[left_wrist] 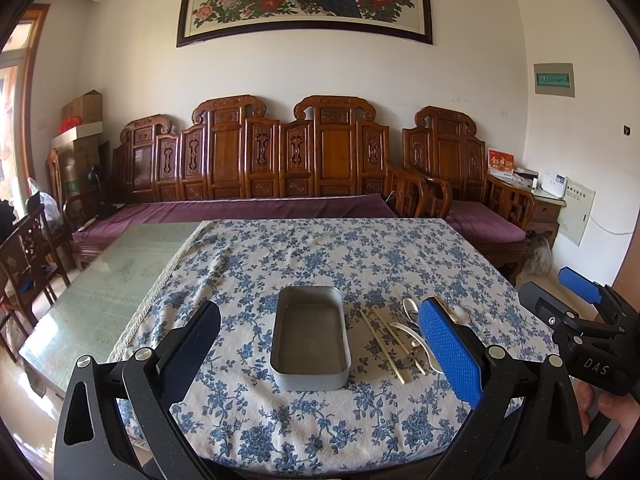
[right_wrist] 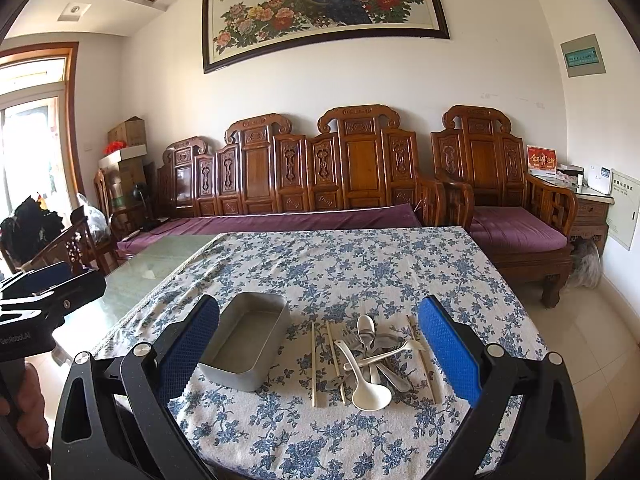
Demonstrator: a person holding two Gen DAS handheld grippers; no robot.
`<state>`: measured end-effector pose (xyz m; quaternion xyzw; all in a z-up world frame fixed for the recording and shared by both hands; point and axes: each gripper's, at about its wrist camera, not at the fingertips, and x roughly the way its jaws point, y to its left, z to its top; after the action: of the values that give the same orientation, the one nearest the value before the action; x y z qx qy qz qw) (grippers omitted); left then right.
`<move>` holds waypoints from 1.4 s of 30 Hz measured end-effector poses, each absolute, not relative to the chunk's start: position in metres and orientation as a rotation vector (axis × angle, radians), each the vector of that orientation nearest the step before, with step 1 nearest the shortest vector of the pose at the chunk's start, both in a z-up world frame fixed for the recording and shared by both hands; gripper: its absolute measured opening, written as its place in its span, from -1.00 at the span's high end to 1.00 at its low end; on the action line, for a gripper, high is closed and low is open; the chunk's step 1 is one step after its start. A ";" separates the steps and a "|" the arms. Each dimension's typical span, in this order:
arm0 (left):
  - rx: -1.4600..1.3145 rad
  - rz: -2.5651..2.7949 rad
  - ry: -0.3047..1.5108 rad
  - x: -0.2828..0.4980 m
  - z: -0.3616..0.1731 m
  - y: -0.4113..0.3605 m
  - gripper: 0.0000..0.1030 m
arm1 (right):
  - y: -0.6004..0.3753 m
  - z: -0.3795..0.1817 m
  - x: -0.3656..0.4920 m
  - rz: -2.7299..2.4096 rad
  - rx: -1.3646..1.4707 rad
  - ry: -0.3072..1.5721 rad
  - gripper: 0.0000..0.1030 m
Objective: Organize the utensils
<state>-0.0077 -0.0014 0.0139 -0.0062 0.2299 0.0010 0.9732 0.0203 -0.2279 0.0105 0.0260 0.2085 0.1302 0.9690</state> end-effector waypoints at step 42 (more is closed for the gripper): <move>0.005 -0.008 0.465 -0.009 0.016 -0.009 -0.87 | -0.227 0.012 0.019 0.262 0.058 0.421 -0.95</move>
<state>-0.0087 -0.0086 0.0155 0.0024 0.2304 -0.0040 0.9731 0.0187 -0.2269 0.0116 0.0285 0.2082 0.1296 0.9690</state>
